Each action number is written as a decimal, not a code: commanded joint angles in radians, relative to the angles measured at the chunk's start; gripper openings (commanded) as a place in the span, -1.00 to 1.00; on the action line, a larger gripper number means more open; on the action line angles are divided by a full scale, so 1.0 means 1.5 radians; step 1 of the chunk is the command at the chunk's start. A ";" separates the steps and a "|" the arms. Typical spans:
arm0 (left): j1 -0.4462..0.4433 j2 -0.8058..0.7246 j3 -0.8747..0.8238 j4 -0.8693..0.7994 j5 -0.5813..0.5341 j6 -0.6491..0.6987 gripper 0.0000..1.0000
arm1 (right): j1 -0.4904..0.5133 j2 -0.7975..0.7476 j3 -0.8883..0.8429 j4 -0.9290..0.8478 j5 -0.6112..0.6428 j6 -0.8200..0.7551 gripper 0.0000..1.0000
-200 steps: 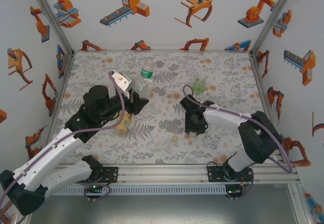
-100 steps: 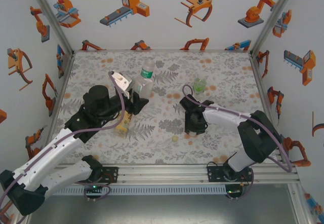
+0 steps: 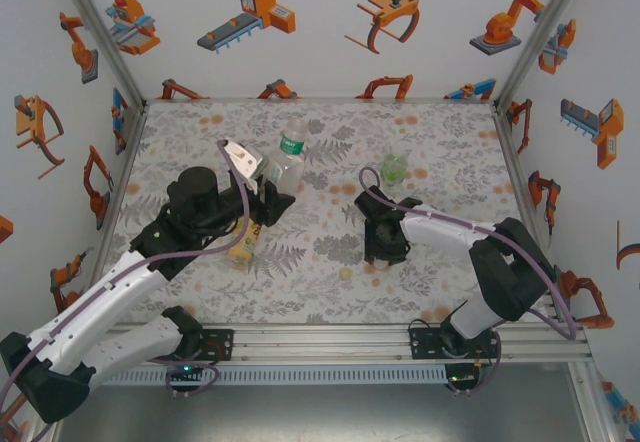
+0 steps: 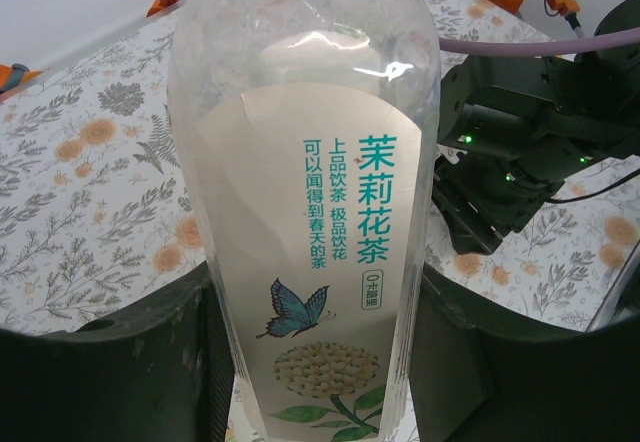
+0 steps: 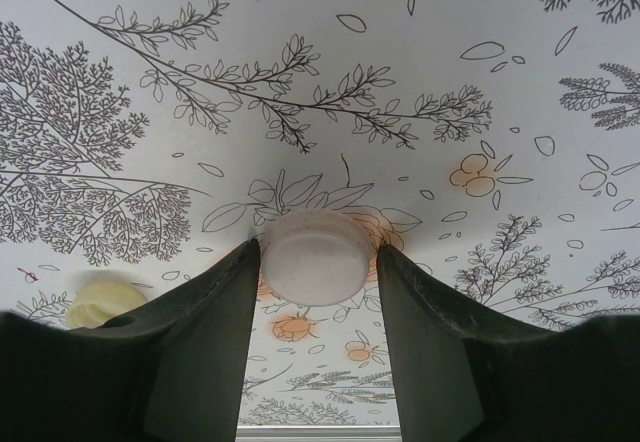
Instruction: Screw on the bottle caps
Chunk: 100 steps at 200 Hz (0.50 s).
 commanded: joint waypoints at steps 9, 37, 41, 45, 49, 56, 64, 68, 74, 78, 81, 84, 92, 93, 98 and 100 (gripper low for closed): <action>0.005 0.002 0.026 0.012 0.014 -0.010 -1.00 | 0.005 0.013 0.006 0.015 0.008 -0.012 -0.02; 0.005 0.002 0.026 0.011 0.014 -0.012 -1.00 | 0.005 0.010 0.002 0.020 0.005 -0.014 -0.01; 0.005 0.002 0.026 0.012 0.013 -0.011 -1.00 | 0.005 0.010 0.001 0.020 0.004 -0.013 -0.01; 0.005 0.002 0.025 0.010 0.013 -0.012 -1.00 | 0.005 0.010 0.001 0.020 0.003 -0.013 -0.01; 0.005 0.001 0.025 0.011 0.012 -0.012 -1.00 | 0.005 0.010 0.002 0.020 0.002 -0.013 -0.02; 0.005 0.001 0.024 0.011 0.011 -0.012 -1.00 | 0.005 0.010 0.002 0.019 0.001 -0.013 -0.02; 0.004 -0.001 0.023 0.012 0.010 -0.013 -1.00 | 0.004 0.010 0.002 0.018 0.000 -0.013 -0.03; 0.005 -0.001 0.022 0.012 0.010 -0.013 -1.00 | 0.005 0.009 0.001 0.018 0.001 -0.013 -0.04; 0.005 0.000 0.022 0.012 0.011 -0.013 -1.00 | 0.005 0.010 0.001 0.017 0.002 -0.013 -0.05; 0.005 0.000 0.022 0.012 0.011 -0.014 -1.00 | 0.005 0.009 0.000 0.016 0.003 -0.013 -0.05; 0.005 -0.002 0.022 0.012 0.011 -0.015 -1.00 | 0.005 0.009 0.000 0.016 0.003 -0.013 -0.06; 0.004 -0.003 0.022 0.011 0.011 -0.015 -1.00 | 0.005 0.009 0.000 0.015 0.003 -0.014 -0.06; 0.004 -0.003 0.020 0.011 0.012 -0.014 -1.00 | 0.005 0.009 0.000 0.015 0.003 -0.013 -0.07; 0.004 -0.002 0.020 0.011 0.012 -0.013 -1.00 | 0.005 0.009 0.000 0.015 0.003 -0.013 -0.07; 0.005 -0.003 0.020 0.010 0.011 -0.013 -1.00 | 0.005 0.009 0.000 0.014 0.003 -0.012 -0.08; 0.005 -0.003 0.020 0.009 0.011 -0.014 -1.00 | 0.004 0.009 0.000 0.013 0.003 -0.012 -0.08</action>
